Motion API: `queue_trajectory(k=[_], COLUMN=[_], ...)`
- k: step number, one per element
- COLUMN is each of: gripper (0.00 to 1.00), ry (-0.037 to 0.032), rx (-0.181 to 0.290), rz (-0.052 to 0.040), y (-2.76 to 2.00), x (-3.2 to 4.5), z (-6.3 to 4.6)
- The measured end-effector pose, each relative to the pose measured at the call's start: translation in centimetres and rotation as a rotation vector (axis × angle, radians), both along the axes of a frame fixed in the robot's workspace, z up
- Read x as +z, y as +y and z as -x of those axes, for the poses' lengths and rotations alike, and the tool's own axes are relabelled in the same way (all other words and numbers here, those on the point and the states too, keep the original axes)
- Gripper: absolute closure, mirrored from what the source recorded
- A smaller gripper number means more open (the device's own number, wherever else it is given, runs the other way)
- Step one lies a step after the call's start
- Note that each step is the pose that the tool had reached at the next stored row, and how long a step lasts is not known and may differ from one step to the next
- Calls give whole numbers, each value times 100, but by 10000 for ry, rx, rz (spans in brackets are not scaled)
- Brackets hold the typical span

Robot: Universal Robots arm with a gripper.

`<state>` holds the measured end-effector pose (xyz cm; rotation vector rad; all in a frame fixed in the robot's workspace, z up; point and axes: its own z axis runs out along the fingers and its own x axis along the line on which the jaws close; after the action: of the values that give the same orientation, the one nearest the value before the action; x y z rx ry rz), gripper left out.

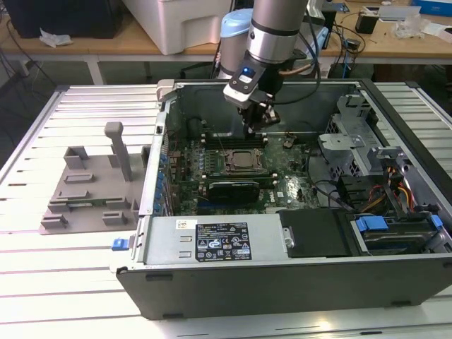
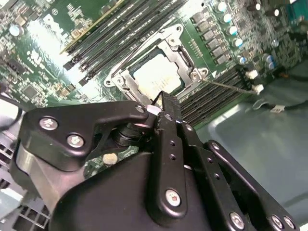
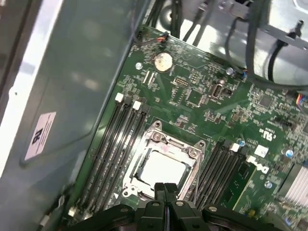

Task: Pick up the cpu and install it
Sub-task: 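Install the first cpu locking lever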

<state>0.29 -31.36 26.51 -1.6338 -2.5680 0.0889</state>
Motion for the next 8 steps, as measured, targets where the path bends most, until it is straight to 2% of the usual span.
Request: queue_trajectory(k=[2, 6, 8], gripper=[89, 89, 89], ry=[-1, 0, -1], rx=[275, 1194, 1476], rz=[0, 1, 0], y=[0, 0, 0], x=[0, 0, 0], z=[0, 0, 0])
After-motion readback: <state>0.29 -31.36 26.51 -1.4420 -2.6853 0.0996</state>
